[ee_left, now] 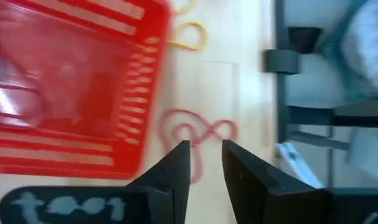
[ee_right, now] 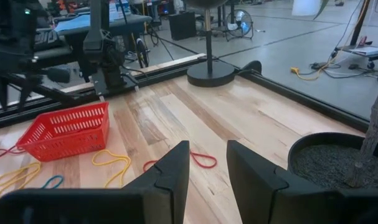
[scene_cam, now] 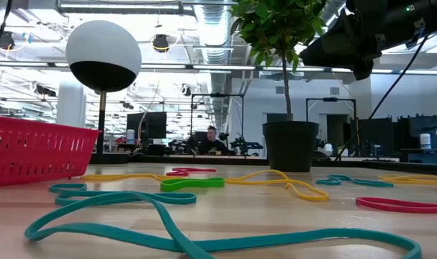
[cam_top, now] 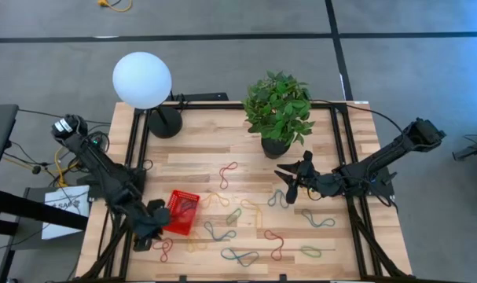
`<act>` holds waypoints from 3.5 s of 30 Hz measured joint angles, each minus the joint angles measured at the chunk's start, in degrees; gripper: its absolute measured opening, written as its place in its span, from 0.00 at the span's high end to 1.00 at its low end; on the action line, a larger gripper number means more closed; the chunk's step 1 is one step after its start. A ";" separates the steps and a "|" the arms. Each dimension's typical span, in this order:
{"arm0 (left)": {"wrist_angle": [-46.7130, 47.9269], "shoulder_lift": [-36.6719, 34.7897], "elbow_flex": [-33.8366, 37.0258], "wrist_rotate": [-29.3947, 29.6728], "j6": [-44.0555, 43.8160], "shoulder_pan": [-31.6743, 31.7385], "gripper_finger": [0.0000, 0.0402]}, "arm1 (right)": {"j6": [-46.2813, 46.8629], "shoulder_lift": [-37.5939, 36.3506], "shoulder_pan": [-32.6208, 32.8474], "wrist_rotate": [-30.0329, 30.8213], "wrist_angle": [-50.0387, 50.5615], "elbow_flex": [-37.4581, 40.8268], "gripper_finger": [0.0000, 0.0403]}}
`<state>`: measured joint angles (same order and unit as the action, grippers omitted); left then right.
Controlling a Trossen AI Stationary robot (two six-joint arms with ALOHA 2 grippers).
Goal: Pick and place items into bin
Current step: Put the red rubber band into the red bin
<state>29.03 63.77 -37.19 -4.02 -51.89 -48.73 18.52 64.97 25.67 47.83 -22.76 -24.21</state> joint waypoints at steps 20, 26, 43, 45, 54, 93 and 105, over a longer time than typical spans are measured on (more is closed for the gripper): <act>-2.65 14.07 -0.02 3.64 -22.85 -10.14 0.80 | -0.02 0.00 0.00 0.07 0.00 0.00 0.74; -6.02 19.51 -0.02 8.10 -21.90 -10.10 0.80 | -0.02 0.00 0.00 0.10 0.00 0.00 0.74; -9.15 23.55 -0.32 11.44 -20.29 -11.21 0.80 | -0.01 0.00 -0.07 0.20 -0.01 0.00 0.74; -9.17 24.60 -0.42 11.57 -19.62 -11.58 0.80 | 0.00 0.00 -0.07 0.19 -0.02 0.00 0.74; -1.28 25.22 -4.48 12.60 -12.50 -13.36 0.94 | 6.91 0.00 -0.07 0.06 -0.04 0.00 0.74; 59.87 23.57 -35.18 55.37 -16.65 -9.95 1.00 | 8.50 0.00 -0.06 0.02 -0.01 0.00 0.74; 41.85 23.56 -19.85 41.58 -18.63 -3.38 1.00 | 8.50 0.00 -0.07 0.02 0.00 0.00 0.74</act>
<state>70.88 87.32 -57.04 37.56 -70.52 -52.11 27.03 64.97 25.61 47.86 -22.76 -24.21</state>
